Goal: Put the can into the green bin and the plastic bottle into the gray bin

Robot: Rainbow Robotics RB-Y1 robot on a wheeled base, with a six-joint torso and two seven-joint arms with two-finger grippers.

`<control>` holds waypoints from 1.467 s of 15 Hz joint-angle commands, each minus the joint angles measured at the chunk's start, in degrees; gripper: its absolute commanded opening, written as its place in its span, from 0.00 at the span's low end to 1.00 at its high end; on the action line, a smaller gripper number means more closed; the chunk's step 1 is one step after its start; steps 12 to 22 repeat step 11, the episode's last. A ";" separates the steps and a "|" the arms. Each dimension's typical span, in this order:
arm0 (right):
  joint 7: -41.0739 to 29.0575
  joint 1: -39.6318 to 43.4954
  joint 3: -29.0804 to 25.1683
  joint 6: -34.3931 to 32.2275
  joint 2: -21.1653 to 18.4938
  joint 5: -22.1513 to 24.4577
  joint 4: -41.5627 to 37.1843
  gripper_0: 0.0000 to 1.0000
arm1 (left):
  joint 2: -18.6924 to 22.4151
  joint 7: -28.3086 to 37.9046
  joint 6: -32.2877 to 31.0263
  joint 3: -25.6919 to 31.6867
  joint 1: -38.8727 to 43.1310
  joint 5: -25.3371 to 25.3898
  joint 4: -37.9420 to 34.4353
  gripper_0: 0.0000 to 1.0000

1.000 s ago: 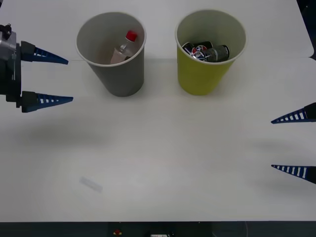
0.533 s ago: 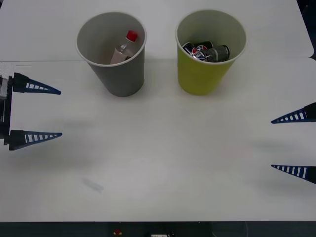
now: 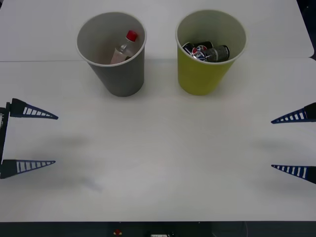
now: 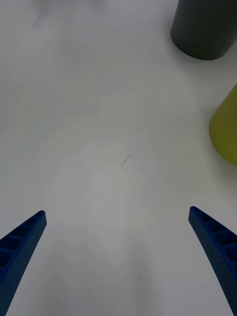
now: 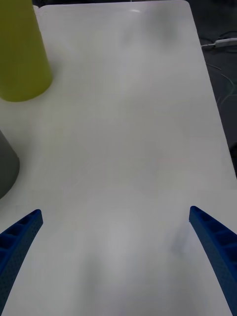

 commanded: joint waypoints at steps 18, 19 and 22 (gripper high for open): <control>0.00 0.00 0.00 0.00 0.00 0.00 0.00 1.00 | 1.15 -2.66 0.78 0.04 2.91 1.06 -0.43 1.00; 0.00 0.00 0.00 0.00 0.00 0.00 0.00 1.00 | 1.15 -2.66 0.78 0.04 2.91 1.06 -0.43 1.00; 0.00 0.00 0.00 0.00 0.00 0.00 0.00 1.00 | 1.15 -2.66 0.78 0.04 2.91 1.06 -0.43 1.00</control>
